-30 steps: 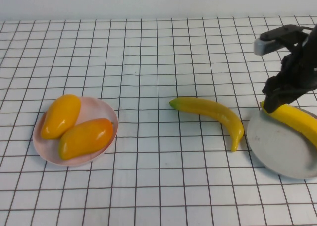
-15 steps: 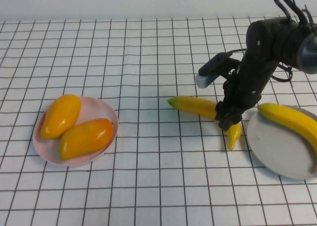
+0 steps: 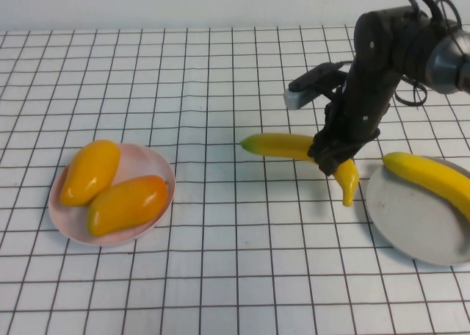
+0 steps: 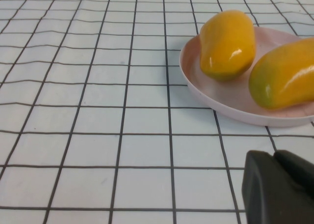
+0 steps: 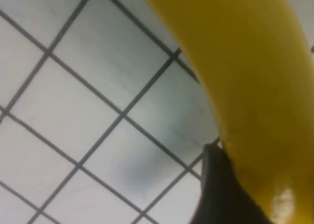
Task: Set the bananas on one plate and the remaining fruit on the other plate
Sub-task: Put another type of fruit in the right plate
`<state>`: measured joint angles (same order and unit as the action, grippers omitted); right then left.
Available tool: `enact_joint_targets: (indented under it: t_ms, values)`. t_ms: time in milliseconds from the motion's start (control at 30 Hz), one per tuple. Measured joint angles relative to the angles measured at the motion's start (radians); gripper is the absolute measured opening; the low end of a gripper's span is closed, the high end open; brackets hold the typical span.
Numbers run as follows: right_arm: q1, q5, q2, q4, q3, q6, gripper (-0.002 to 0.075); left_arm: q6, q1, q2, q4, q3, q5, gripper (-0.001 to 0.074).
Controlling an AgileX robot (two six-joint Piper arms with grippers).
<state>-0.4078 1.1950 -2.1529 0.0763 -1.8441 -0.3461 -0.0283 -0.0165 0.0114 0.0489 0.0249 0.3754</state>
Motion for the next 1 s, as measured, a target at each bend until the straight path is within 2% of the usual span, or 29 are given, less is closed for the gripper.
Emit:
enact_joint_targets:
  t_ms: [100,200,433,600,767,900,1000]
  values:
    - [0.000,0.013,0.055,-0.024,-0.015,0.046,0.0314,0.000,0.000,0.000,0.000,0.000,0.000,-0.0004]
    - [0.000,0.013,0.165,-0.054,0.052,0.090,0.0314,0.000,0.000,0.000,0.000,0.000,0.000,-0.0003]
    - [0.002,-0.016,0.413,-0.161,0.470,0.227,0.0314,0.000,0.000,0.000,0.000,0.000,0.000,-0.0004]
    - [0.061,-0.089,0.510,-0.221,0.658,0.328,0.0314,0.000,0.000,0.000,0.000,0.000,0.000,-0.0004]
    - [0.154,-0.167,0.512,-0.199,0.687,0.346,0.0314,0.000,0.000,0.000,0.000,0.000,0.000,-0.0004]
    - [0.186,-0.216,0.497,-0.175,0.689,0.346,0.0316,0.000,0.000,0.000,0.000,0.000,0.000,-0.0004]
    - [0.186,-0.216,0.482,-0.176,0.689,0.346,0.0384,0.000,0.000,0.000,0.000,0.000,0.000,-0.0004]
